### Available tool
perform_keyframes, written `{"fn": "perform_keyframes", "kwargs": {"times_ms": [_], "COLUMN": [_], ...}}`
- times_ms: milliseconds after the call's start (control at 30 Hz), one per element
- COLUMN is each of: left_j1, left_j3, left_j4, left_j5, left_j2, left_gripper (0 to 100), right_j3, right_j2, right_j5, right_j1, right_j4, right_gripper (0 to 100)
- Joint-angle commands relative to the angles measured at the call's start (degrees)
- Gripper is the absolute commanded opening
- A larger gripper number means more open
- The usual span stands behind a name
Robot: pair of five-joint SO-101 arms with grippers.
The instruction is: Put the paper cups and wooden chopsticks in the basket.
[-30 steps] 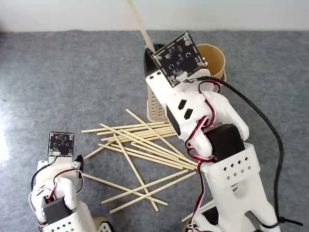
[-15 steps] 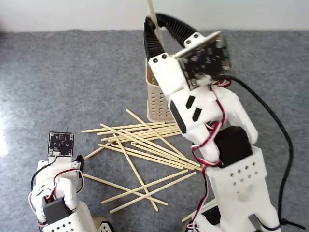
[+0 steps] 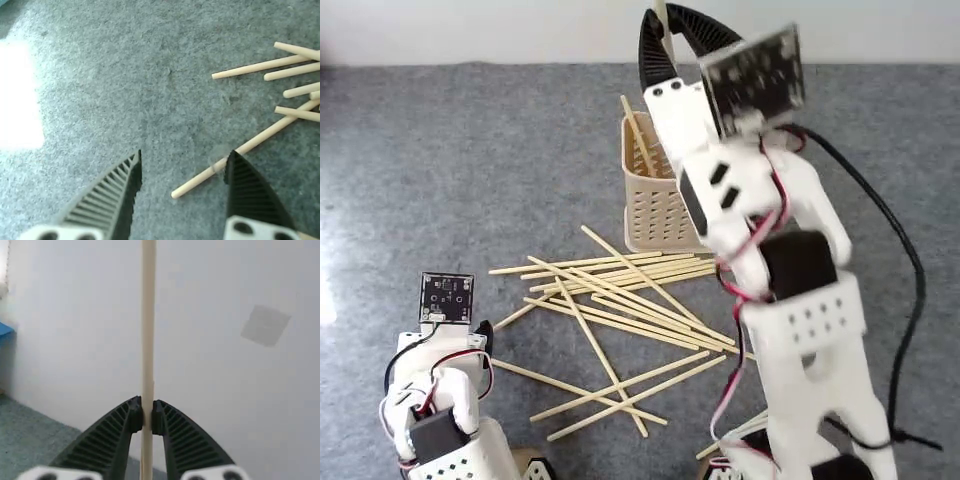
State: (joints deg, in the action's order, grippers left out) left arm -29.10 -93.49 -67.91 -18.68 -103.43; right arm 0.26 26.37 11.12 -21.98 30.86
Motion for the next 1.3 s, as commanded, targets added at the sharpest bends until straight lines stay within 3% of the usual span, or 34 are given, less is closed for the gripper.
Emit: {"fn": "perform_keyframes", "kwargs": {"times_ms": [0,333,500,600,933,1133,1267], "left_j1": [0.0,0.0,0.0,0.0,0.0,0.0,0.0], "left_j3": [0.22,0.22,0.22,0.22,0.22,0.22,0.22], "left_j4": [1.14,1.14,1.23,1.23,1.23,1.23,1.23], "left_j5": [0.44,0.44,0.44,0.44,0.44,0.44,0.44], "left_j2": [-0.79,-0.79,-0.79,-0.79,-0.79,-0.79,-0.79], "left_gripper": [25,25,25,25,25,25,25], "right_j3": [-1.76,3.69,8.88,10.64,10.81,12.57,16.62], "right_j2": [-3.38,-11.21,-10.33,-7.08,4.88,3.3,-1.01], "right_j5": [-5.8,-14.07,-13.98,-14.07,-13.71,-12.92,-8.62], "right_j1": [1.98,5.76,6.2,5.76,-0.48,-3.74,-7.16], "right_j4": [-0.75,-0.31,-0.22,1.45,25.36,41.54,45.32], "right_gripper": [0.8,2.9,22.3,26.0,17.4,17.2,17.4]}}
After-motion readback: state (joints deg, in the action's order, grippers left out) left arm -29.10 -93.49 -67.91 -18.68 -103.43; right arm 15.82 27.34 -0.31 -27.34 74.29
